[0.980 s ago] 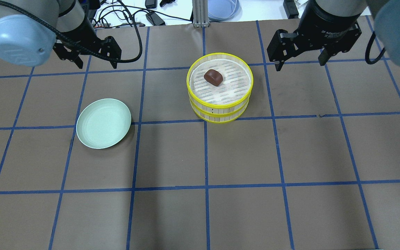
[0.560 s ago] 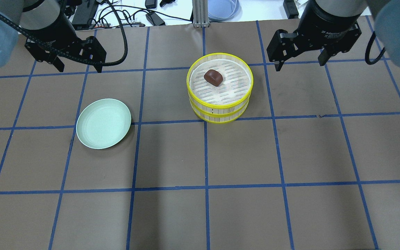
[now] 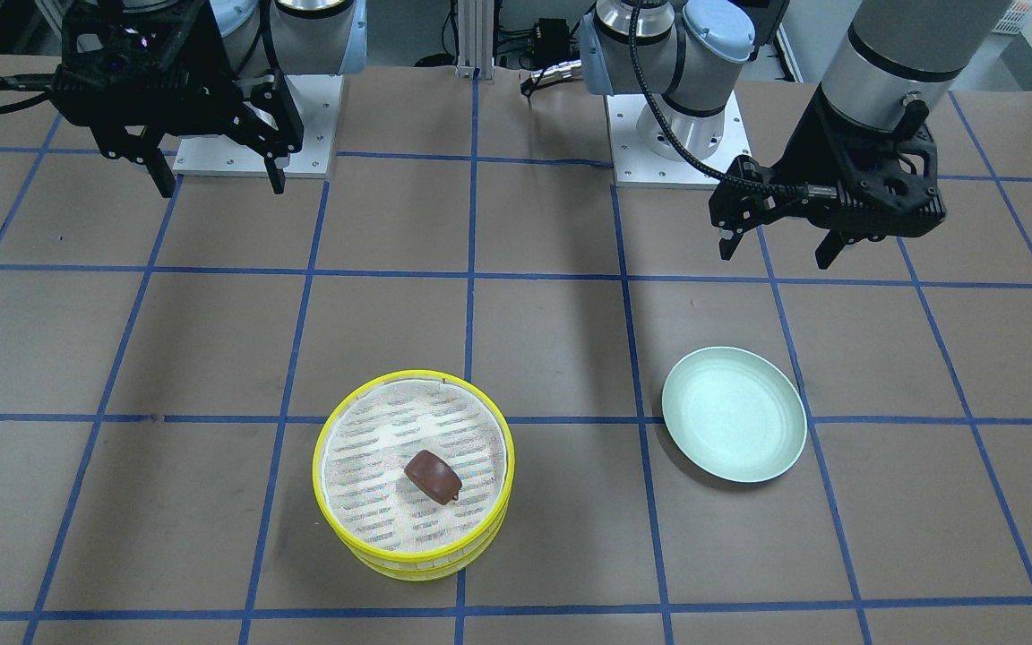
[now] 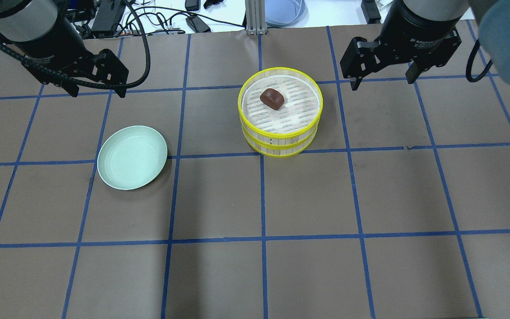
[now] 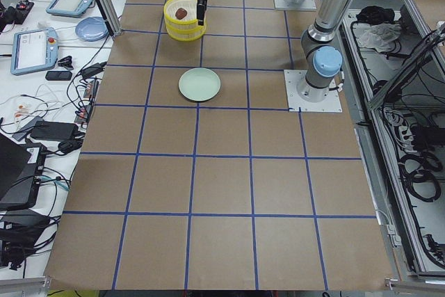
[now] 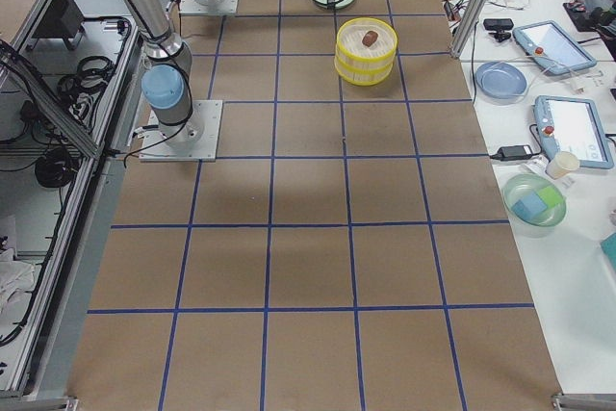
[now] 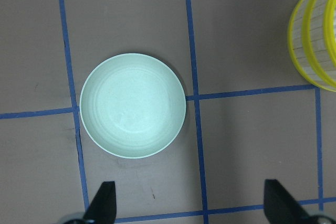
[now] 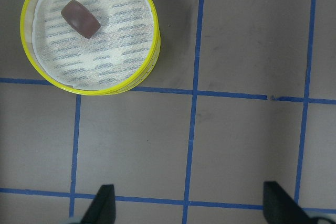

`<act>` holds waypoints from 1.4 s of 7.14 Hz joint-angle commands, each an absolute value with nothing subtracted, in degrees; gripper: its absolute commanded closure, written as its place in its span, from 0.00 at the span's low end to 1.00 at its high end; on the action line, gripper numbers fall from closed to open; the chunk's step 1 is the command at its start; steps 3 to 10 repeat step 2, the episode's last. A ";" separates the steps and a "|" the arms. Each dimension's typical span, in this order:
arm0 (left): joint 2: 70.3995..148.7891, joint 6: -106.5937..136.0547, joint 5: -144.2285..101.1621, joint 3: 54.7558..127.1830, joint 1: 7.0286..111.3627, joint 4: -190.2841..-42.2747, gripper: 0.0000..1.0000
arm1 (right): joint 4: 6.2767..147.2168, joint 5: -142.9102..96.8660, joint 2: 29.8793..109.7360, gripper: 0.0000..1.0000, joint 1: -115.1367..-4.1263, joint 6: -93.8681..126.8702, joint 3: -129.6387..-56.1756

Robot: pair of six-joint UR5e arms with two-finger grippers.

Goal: Stack buns with steamer

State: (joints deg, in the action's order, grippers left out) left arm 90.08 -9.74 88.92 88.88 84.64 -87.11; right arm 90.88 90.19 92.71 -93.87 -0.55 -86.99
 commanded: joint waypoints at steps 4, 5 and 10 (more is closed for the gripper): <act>89.38 -9.76 88.77 90.00 84.29 -87.19 0.00 | 91.75 90.09 92.02 0.00 -93.87 -0.53 -87.36; 89.38 -9.76 88.77 90.00 84.29 -87.19 0.00 | 91.75 90.09 92.02 0.00 -93.87 -0.53 -87.36; 89.38 -9.76 88.77 90.00 84.29 -87.19 0.00 | 91.75 90.09 92.02 0.00 -93.87 -0.53 -87.36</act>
